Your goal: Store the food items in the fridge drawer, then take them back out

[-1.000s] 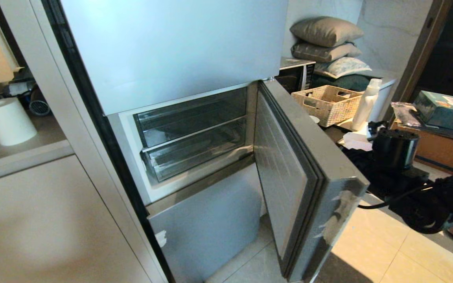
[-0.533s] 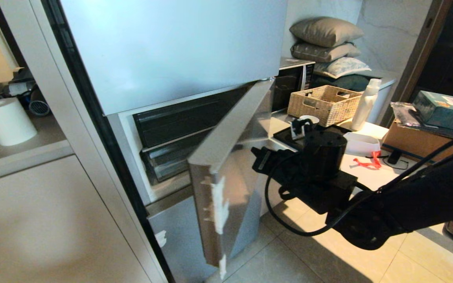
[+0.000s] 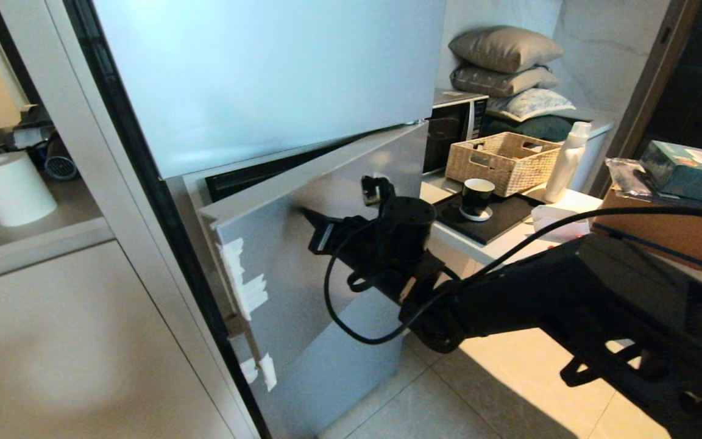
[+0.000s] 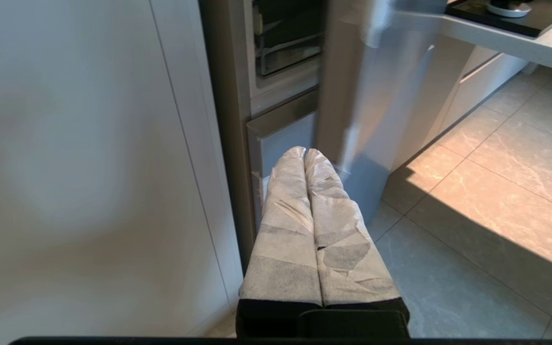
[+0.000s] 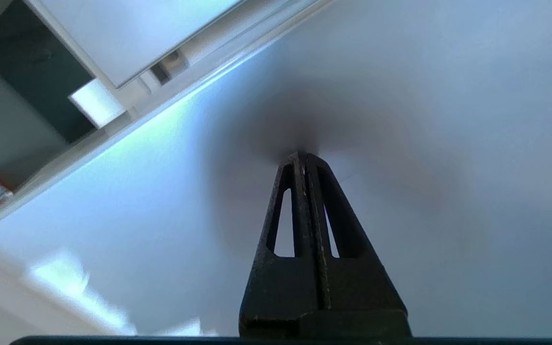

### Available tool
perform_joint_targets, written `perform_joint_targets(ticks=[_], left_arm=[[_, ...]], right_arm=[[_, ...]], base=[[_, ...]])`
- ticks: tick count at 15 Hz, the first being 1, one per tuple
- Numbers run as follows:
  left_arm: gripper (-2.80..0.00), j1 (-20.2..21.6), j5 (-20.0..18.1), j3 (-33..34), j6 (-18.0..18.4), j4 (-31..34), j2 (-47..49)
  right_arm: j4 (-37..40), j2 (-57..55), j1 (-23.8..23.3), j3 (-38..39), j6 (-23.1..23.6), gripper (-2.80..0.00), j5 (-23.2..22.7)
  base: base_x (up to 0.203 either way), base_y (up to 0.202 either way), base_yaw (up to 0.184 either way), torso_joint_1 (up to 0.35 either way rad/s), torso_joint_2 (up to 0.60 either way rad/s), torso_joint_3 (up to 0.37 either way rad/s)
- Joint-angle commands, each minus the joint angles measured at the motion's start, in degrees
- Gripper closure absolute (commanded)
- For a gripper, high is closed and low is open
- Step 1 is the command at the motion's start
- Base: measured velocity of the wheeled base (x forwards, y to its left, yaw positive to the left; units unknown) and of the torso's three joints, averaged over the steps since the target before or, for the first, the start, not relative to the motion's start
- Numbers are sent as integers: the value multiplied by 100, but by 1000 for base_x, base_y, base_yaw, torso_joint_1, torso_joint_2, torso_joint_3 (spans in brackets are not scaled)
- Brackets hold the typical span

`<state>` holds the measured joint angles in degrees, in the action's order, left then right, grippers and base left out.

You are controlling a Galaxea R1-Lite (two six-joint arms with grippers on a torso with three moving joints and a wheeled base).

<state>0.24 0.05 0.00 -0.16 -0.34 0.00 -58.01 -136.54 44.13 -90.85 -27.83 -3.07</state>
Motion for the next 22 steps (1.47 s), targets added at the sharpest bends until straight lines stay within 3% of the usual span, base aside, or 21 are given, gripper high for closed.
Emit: perform_joint_targets(ticks=[1,6,9,16,18,22], left_arm=[[0,2,4,0,-2,-1,9],[0,2,4,0,-2,-1,9],[0,2,4,0,-2,-1,9],[0,2,4,5,-2,-1,9],[0,2,4,8,-2,-1,9],[0,3,4,0,-2,-1,9]], right_arm=[[-28,-683,22,-679,-20,0,-60],[176,-1492,-26,-2122,-6,0,-110],[190,-1682,-146,-2174,43,0,-214],[-501,-1526,-298,-2018,156,0,528],[-500,-819,-236,-1147,312,0,644],[-177,2260,-110,1812,669,0,697]], base=[[0,0,0,0,0,0],[0,0,0,0,0,0],[0,0,0,0,0,0],[0,0,0,0,0,0],[0,0,0,0,0,0],[0,0,0,0,0,0]])
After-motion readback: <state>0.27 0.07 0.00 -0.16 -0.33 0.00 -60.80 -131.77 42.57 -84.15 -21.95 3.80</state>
